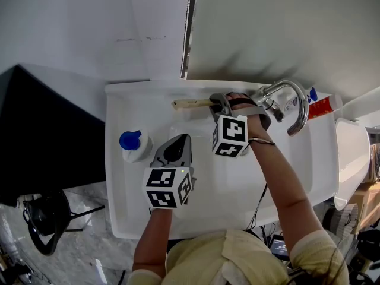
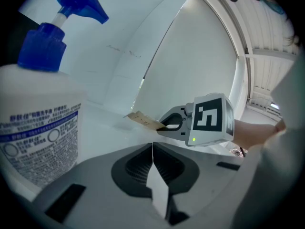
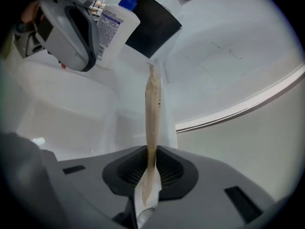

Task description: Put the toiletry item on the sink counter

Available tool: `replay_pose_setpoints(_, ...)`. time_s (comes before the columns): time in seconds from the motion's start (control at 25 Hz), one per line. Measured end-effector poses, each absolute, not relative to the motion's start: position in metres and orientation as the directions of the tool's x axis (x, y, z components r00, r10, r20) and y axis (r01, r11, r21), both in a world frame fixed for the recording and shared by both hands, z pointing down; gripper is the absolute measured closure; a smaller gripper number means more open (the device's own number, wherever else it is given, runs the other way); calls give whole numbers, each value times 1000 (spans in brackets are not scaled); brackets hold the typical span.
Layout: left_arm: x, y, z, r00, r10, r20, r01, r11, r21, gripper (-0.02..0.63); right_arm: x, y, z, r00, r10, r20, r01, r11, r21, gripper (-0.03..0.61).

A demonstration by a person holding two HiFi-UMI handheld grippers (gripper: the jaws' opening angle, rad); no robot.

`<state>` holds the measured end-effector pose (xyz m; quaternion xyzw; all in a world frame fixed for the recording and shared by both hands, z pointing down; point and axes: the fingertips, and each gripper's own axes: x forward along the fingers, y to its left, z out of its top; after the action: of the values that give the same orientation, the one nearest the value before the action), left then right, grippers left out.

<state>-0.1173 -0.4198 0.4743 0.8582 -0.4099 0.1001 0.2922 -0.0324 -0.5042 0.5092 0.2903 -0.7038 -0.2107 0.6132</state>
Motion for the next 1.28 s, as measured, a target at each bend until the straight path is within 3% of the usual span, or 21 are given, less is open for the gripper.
replay_pose_setpoints(0.08, -118, -420, 474, 647, -642, 411, -759, -495, 423, 574, -35, -502, 512, -94, -643, 760, -181, 762, 622, 503)
replay_pose_setpoints(0.12, -118, -420, 474, 649, -641, 410, -757, -496, 425, 574, -36, -501, 514, -95, -635, 766, -189, 767, 613, 431)
replay_pose_setpoints(0.2, -118, -420, 474, 654, -636, 409, -753, -498, 429, 574, -35, -499, 517, -83, -633, 770, -188, 769, 611, 390)
replay_pose_setpoints(0.44, -114, -418, 476, 664, -625, 410, -745, -505, 436, 574, -31, -503, 508, -85, -685, 724, -296, 711, 638, 391)
replay_pose_setpoints(0.76, -116, -415, 471, 666, -624, 409, -744, -514, 427, 574, -27, -485, 517, -73, -576, 815, -342, 782, 522, 417)
replay_pose_setpoints(1.04, -119, -413, 467, 662, -632, 403, -747, -512, 424, 574, -31, -473, 513, -137, -556, 820, -406, 787, 465, 421)
replay_pose_setpoints(1.28, -117, -406, 462, 658, -638, 401, -751, -516, 413, 574, -26, -459, 496, -198, -603, 773, -552, 720, 420, 520)
